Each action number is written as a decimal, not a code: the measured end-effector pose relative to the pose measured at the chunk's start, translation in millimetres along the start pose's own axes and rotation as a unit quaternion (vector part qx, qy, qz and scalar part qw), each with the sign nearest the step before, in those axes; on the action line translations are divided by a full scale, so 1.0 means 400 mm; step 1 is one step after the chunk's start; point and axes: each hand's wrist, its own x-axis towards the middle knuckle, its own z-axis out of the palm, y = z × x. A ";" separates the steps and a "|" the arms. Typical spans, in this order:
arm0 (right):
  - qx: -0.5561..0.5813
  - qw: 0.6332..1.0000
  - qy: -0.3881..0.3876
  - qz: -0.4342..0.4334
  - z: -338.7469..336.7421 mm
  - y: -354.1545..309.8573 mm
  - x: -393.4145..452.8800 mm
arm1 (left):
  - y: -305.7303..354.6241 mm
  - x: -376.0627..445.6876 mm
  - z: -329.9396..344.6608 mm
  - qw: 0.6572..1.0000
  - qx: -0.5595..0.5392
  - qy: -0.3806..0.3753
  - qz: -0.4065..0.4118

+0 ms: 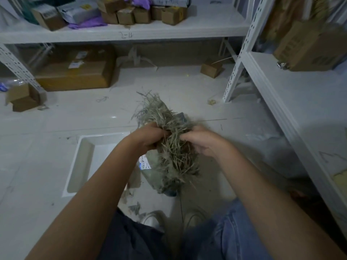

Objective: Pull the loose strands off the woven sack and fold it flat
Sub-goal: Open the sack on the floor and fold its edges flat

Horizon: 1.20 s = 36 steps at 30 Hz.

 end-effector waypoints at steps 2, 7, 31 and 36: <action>-0.027 1.000 -0.015 0.007 -0.005 -0.002 0.017 | -0.005 0.004 -0.008 1.000 -0.001 -0.002 -0.007; -0.088 0.995 -0.053 -0.019 -0.031 -0.035 0.015 | 0.014 0.005 -0.029 0.995 0.086 -0.047 0.016; 0.026 0.999 -0.030 -0.002 -0.011 -0.062 0.042 | 0.055 -0.005 -0.050 0.983 0.155 -0.035 0.087; 0.014 0.998 0.053 -0.034 0.002 -0.040 0.060 | 0.051 0.006 -0.031 0.985 0.132 -0.079 0.074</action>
